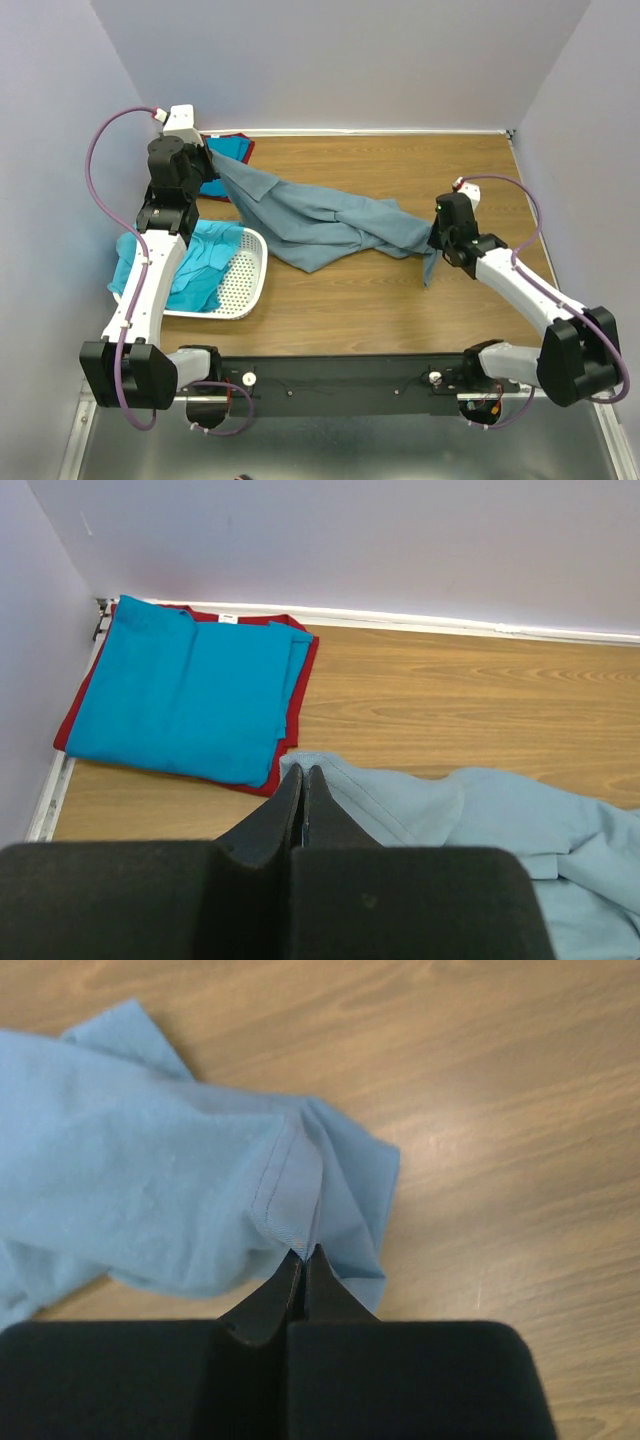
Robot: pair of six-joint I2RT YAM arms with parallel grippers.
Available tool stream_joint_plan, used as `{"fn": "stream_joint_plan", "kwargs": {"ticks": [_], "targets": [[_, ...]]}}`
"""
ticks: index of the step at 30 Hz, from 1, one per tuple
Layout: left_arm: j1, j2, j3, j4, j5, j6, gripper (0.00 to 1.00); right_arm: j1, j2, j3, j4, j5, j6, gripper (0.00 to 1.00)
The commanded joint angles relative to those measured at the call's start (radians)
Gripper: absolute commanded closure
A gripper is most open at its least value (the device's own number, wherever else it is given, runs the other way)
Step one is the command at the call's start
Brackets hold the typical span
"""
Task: Fold and stack the t-shirts
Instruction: Flatten the tshirt out
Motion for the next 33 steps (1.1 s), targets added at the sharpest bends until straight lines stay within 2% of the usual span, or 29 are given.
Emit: {"fn": "stream_joint_plan", "kwargs": {"ticks": [1,7,8,10,11,14,18,24,28,33], "targets": [[0.008,-0.007,0.009,0.003,-0.008,0.016,1.00,0.003,-0.094,-0.073,-0.028,-0.172,0.067,0.98],[0.011,-0.005,0.015,-0.007,-0.013,0.020,1.00,0.005,-0.235,-0.152,-0.054,-0.345,0.101,0.82],[0.012,-0.005,0.013,-0.008,-0.015,0.020,1.00,0.003,-0.243,-0.152,-0.055,-0.356,0.098,0.68],[0.014,-0.005,0.013,-0.008,-0.013,0.019,1.00,0.003,-0.249,-0.133,-0.052,-0.349,0.084,0.47],[0.014,0.001,0.013,-0.008,-0.011,0.019,1.00,0.005,-0.241,-0.118,-0.048,-0.330,0.079,0.34],[0.014,0.007,0.013,-0.008,-0.001,0.017,1.00,0.003,-0.151,-0.034,0.000,-0.261,0.038,0.20],[0.014,0.013,0.010,-0.005,0.016,0.013,1.00,0.005,0.044,0.075,0.113,-0.272,-0.013,0.18],[0.014,0.027,0.004,0.003,0.051,0.010,1.00,0.005,0.349,0.226,0.288,-0.451,-0.050,0.18],[0.014,0.031,0.006,0.003,0.061,0.002,1.00,0.005,0.487,0.304,0.322,-0.512,-0.066,0.18],[0.014,0.030,0.006,0.004,0.071,0.004,1.00,0.010,0.582,0.313,0.348,-0.569,-0.060,0.18]]}}
